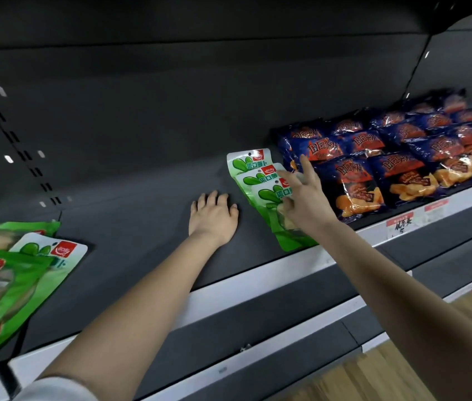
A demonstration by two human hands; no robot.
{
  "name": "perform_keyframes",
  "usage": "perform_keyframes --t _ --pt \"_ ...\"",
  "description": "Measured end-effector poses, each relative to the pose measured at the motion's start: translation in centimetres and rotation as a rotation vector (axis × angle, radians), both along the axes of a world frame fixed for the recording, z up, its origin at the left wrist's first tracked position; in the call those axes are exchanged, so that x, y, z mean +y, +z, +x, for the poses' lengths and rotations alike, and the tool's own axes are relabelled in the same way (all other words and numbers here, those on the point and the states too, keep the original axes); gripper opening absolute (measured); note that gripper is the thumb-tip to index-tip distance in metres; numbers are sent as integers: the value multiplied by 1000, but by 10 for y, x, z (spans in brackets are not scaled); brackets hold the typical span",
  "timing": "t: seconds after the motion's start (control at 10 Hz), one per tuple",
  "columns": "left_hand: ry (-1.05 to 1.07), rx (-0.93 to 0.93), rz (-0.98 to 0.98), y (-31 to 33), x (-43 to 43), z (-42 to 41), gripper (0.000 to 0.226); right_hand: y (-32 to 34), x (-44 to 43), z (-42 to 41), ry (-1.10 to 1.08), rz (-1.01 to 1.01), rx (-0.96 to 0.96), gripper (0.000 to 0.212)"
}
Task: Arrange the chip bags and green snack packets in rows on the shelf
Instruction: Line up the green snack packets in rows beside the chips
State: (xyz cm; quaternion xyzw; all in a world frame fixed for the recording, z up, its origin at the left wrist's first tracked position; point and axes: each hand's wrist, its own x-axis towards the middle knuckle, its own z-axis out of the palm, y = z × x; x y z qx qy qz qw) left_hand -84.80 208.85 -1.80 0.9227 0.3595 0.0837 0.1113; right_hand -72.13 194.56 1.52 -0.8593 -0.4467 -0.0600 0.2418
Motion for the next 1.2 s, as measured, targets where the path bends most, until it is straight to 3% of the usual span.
perform_keyframes --t 0.1,0.2,0.4,0.8,0.9,1.0,1.2 --pt "1 10 0 1 -1 -1 50 -9 9 -8 77 -151 -87 51" --pt "-1 31 -7 2 -1 -2 51 -19 15 -11 72 -366 -101 58" --pt "-1 48 -12 2 -2 -2 53 -18 18 -4 122 -516 -135 63" --pt "-37 75 -25 6 -3 -6 53 -12 25 -5 96 -551 -130 65" --pt "-58 73 -55 11 2 -14 51 -7 29 -12 87 -465 -166 65" --pt "-21 63 -19 16 14 -34 50 -1 43 -28 167 -323 -173 59" --pt "142 92 43 27 47 -92 48 1 95 -78 371 -272 -117 55"
